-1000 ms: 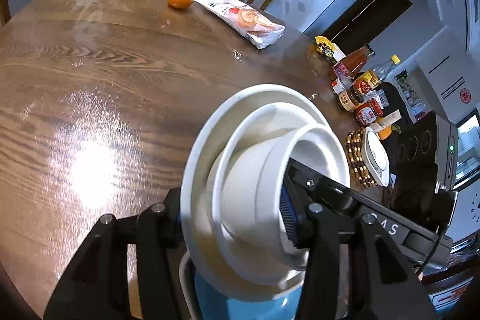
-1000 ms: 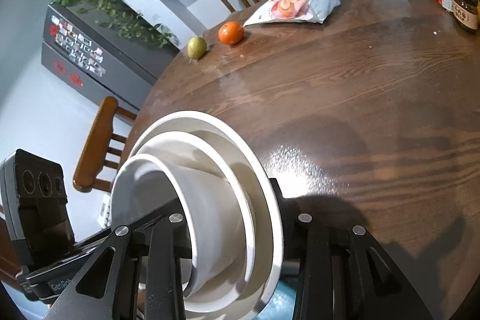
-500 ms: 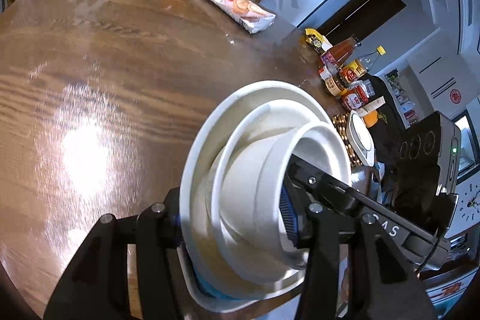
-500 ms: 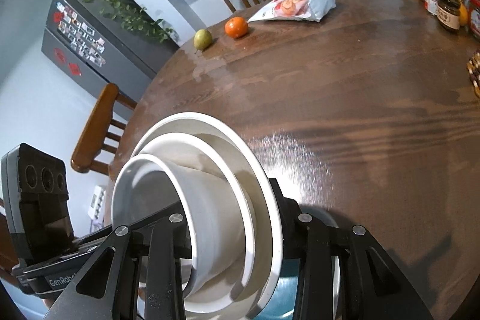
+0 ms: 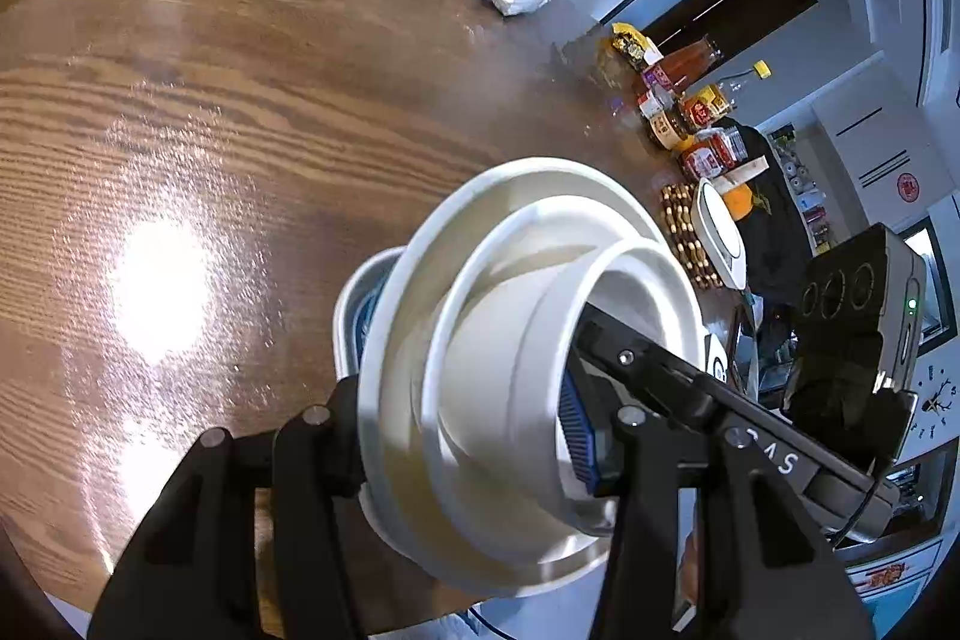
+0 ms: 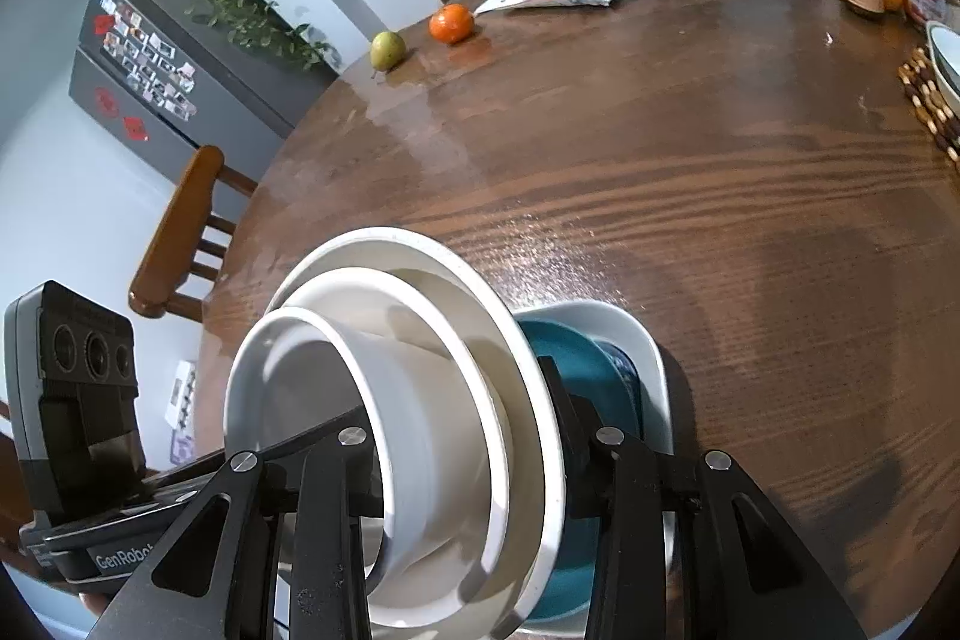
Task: Organize plates and bowls
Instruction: 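Lift the stack with both grippers and carry it over the teal tray, then lower the stack onto the teal tray and open both grippers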
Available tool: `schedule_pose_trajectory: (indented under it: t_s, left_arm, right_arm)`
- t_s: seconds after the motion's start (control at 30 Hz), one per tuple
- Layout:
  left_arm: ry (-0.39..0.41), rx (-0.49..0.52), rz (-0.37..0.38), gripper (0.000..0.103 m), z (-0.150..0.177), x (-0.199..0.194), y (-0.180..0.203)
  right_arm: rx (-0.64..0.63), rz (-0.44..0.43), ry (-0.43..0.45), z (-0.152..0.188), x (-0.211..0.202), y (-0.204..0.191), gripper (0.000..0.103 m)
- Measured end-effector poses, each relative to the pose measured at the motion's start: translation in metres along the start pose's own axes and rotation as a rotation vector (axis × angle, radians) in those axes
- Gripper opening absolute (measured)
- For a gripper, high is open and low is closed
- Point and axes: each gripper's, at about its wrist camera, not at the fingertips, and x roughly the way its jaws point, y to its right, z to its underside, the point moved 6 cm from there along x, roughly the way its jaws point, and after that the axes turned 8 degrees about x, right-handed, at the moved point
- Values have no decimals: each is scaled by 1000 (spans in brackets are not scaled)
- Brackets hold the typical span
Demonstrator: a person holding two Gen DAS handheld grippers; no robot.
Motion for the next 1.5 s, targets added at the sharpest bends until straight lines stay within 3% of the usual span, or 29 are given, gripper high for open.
schedule_pose_trajectory:
  t_s: [0.57,1.1,1.5]
  left_arm:
    - [-104,-19,34,46,12,29,0]
    - [-98,-24,25,45,1,35,-7]
    - [-110,28,41,48,2,35,-5]
  right_arm:
    - [21,61,-4,10,4,22,39]
    - [19,61,2,0,14,23,39]
    - [-20,70,-29,1,15,19,39]
